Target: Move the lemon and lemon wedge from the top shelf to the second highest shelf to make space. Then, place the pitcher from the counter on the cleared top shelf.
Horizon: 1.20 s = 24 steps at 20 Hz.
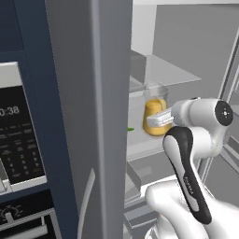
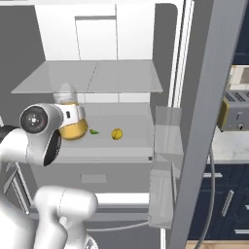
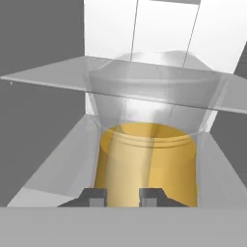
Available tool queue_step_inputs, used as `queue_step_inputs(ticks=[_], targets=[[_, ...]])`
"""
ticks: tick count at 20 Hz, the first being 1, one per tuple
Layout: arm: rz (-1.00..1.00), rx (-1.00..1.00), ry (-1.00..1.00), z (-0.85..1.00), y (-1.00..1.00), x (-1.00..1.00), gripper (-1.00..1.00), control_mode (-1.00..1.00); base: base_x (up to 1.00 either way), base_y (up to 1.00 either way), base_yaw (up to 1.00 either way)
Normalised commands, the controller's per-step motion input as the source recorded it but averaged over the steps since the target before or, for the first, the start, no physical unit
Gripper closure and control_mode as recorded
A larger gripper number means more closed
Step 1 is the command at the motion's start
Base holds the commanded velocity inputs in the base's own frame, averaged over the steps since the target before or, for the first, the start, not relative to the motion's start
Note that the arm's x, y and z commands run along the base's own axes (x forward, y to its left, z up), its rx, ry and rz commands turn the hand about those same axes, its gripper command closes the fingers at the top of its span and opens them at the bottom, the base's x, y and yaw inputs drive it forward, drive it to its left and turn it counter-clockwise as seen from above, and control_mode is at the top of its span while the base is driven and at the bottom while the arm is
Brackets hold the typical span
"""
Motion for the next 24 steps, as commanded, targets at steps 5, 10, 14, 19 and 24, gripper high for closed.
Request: queue_step_inputs(ticks=[5, 10, 14, 19, 24], targets=[[0.0, 0.0, -0.22, 0.13, 0.0, -0.09, 1.0, -1.0, 0.0, 0.0, 0.0], [0.0, 0.05, -0.19, 0.54, -0.1, -0.28, 1.0, -1.0, 0.0, 0.0, 0.0], [0.0, 0.05, -0.1, 0.8, -0.04, -0.06, 1.0, -1.0, 0.0, 0.0, 0.0], [0.0, 0.01, -0.03, 0.65, 0.0, 0.01, 1.0, -1.0, 0.0, 0.0, 0.0], [0.0, 0.0, 0.0, 0.58, 0.0, 0.17, 1.0, -1.0, 0.0, 0.0, 0.0]])
